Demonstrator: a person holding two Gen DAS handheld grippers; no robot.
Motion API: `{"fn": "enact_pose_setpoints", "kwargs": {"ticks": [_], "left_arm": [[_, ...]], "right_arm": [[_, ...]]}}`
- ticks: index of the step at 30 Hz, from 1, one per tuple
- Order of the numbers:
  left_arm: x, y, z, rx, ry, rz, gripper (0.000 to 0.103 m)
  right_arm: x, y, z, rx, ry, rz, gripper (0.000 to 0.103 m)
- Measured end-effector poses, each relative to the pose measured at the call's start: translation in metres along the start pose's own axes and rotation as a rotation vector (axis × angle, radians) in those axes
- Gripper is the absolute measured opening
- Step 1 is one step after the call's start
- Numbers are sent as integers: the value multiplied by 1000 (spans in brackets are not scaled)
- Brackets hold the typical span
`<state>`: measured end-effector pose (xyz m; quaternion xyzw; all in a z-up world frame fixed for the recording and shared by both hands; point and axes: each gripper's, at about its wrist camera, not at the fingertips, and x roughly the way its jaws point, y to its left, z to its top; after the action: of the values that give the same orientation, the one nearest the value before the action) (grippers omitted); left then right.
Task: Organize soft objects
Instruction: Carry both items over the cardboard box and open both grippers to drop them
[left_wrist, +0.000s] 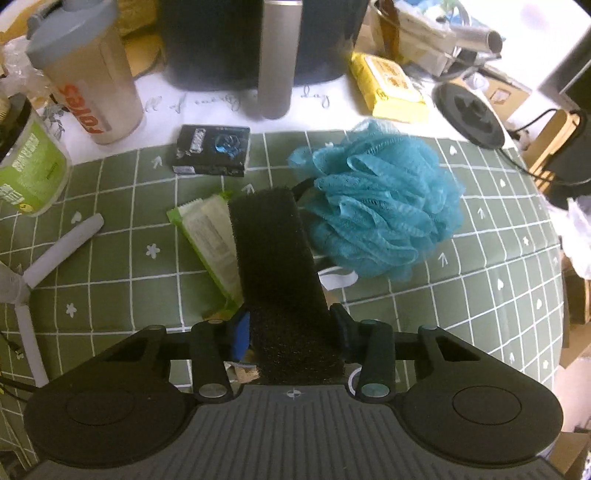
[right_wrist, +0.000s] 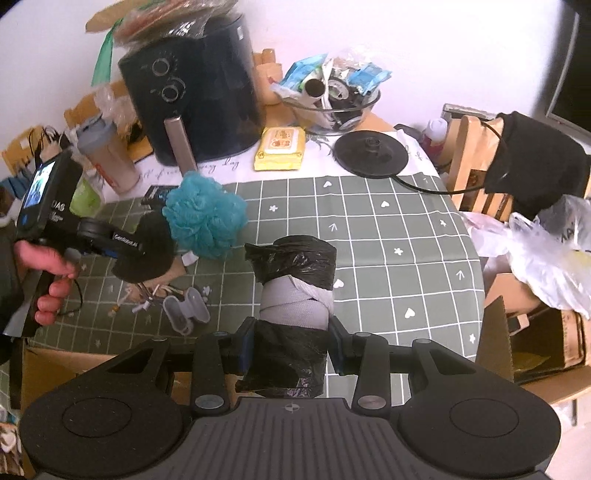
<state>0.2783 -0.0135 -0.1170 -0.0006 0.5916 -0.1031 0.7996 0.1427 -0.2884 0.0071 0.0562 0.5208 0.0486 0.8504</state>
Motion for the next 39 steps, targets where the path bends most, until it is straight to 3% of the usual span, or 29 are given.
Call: {"fn": "enact_pose_setpoints", "kwargs": {"ticks": [12,25,39], "left_arm": [[-45,0,-12,-3,-135,-35,42],[-118,-9,-48,14,-269,-84,42],[-179,-19,-108,3,-306,-111,42]], "right_arm": [[-12,-11,-4,14,-31,64,42],[-22,-1,-8,-37,-30,165,42],[-29,16,-28,-100,21,283,42]]}}
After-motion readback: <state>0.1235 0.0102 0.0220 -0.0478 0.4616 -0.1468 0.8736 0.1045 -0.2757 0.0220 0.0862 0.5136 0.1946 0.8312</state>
